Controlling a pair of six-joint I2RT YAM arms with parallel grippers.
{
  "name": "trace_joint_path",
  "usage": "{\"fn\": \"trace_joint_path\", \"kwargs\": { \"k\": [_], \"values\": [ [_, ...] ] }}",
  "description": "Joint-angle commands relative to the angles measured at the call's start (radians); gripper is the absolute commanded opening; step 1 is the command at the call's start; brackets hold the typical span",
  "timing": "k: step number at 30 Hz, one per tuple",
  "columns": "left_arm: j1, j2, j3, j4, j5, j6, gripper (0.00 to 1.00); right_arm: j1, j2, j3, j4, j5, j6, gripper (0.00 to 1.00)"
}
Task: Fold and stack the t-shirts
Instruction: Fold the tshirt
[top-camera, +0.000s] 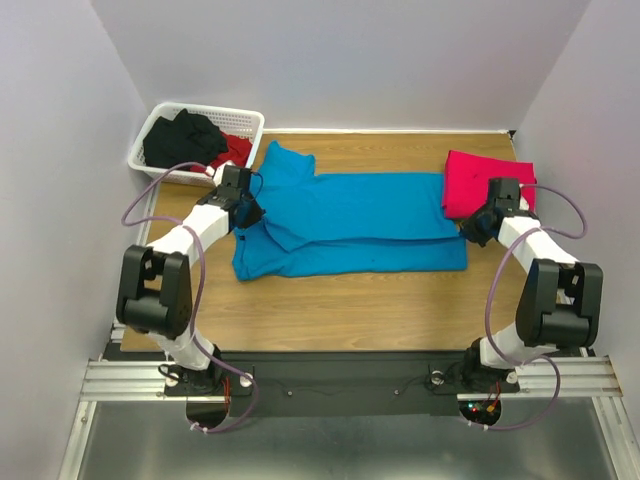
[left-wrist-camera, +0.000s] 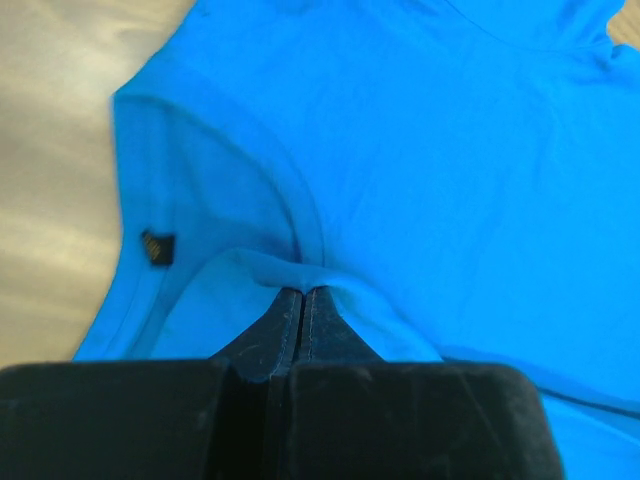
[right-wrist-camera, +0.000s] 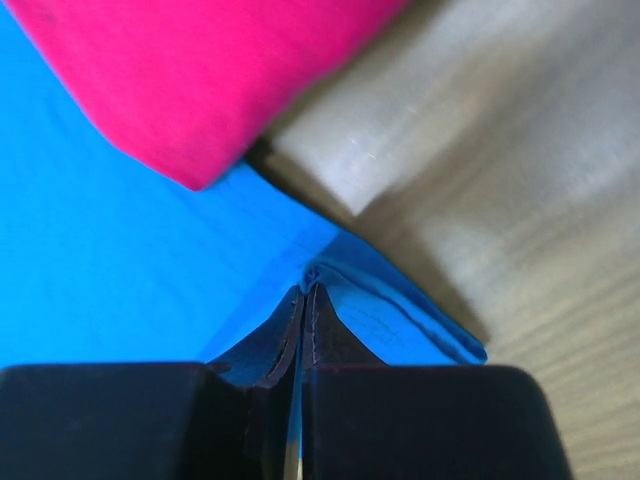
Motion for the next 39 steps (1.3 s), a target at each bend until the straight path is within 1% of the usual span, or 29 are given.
{"fn": "trace_joint_path", "kwargs": {
  "k": [1, 2, 3, 4, 5, 6, 7, 9, 10, 12, 13, 14, 15, 16, 17, 18, 20, 21, 23, 25, 29, 32, 39],
  "values": [
    [0.010, 0.079, 0.101, 0.061, 0.060, 0.102, 0.01, 0.000, 0.055, 0.074, 0.073, -0.048, -0.092, 0.05],
    [0.010, 0.096, 0.117, 0.059, 0.060, 0.107, 0.08, 0.000, 0.067, 0.081, 0.072, -0.060, -0.100, 0.06],
    [0.013, 0.115, 0.134, 0.050, 0.062, 0.116, 0.19, 0.000, 0.093, 0.094, 0.072, -0.071, -0.105, 0.07],
    [0.016, 0.139, 0.169, 0.030, 0.062, 0.122, 0.49, 0.000, 0.099, 0.098, 0.072, -0.098, -0.110, 0.11],
    [0.016, 0.145, 0.181, 0.027, 0.059, 0.125, 0.68, 0.000, 0.105, 0.103, 0.072, -0.108, -0.113, 0.14],
    [0.016, 0.150, 0.200, 0.023, 0.057, 0.130, 0.82, 0.000, 0.110, 0.112, 0.072, -0.111, -0.114, 0.17],
    [0.018, 0.149, 0.207, 0.018, 0.056, 0.133, 0.98, 0.000, 0.115, 0.120, 0.070, -0.109, -0.128, 0.25],
    [0.016, 0.141, 0.226, -0.004, 0.050, 0.134, 0.99, 0.000, 0.113, 0.132, 0.070, -0.113, -0.142, 0.37],
    [0.018, 0.129, 0.232, -0.020, 0.048, 0.136, 0.98, 0.000, 0.096, 0.132, 0.069, -0.114, -0.148, 0.51],
    [0.016, 0.109, 0.220, -0.030, 0.065, 0.133, 0.98, 0.000, 0.073, 0.127, 0.067, -0.117, -0.146, 0.58],
    [0.016, 0.093, 0.206, -0.027, 0.074, 0.128, 0.98, 0.000, 0.060, 0.121, 0.064, -0.119, -0.146, 0.66],
    [0.015, 0.058, 0.189, -0.024, 0.088, 0.115, 0.98, 0.000, 0.029, 0.108, 0.063, -0.120, -0.148, 0.70],
    [0.013, 0.040, 0.154, -0.025, 0.092, 0.107, 0.98, 0.001, 0.009, 0.097, 0.058, -0.131, -0.153, 0.90],
    [0.010, 0.020, 0.131, -0.024, 0.095, 0.101, 0.98, 0.001, -0.009, 0.088, 0.055, -0.140, -0.160, 1.00],
    [0.005, -0.024, 0.108, -0.016, 0.096, 0.084, 0.98, 0.003, -0.049, 0.059, 0.053, -0.151, -0.160, 1.00],
    [-0.008, -0.045, 0.058, -0.010, 0.124, 0.081, 0.98, 0.011, -0.068, 0.043, 0.053, -0.183, -0.165, 1.00],
    [-0.028, -0.094, 0.011, 0.031, 0.158, 0.071, 0.99, 0.027, -0.097, 0.013, 0.053, -0.198, -0.179, 1.00],
    [-0.050, -0.101, -0.019, 0.042, 0.192, 0.061, 0.99, 0.038, -0.114, -0.009, 0.053, -0.217, -0.183, 1.00],
    [-0.076, -0.103, -0.035, 0.071, 0.227, 0.056, 0.98, 0.101, -0.112, -0.029, 0.058, -0.234, -0.200, 1.00],
    [-0.114, -0.071, -0.032, 0.076, 0.221, 0.044, 0.99, 0.135, -0.094, -0.032, 0.062, -0.226, -0.214, 1.00],
    [-0.130, 0.001, -0.015, 0.079, 0.215, 0.022, 0.99, 0.213, -0.025, -0.038, 0.084, -0.237, -0.220, 1.00],
    [-0.130, 0.049, -0.007, 0.085, 0.226, 0.024, 0.98, 0.227, 0.024, -0.044, 0.096, -0.243, -0.222, 1.00],
    [-0.149, 0.104, -0.004, 0.087, 0.232, 0.009, 0.98, 0.227, 0.084, -0.072, 0.107, -0.200, -0.223, 1.00]
  ]
}}
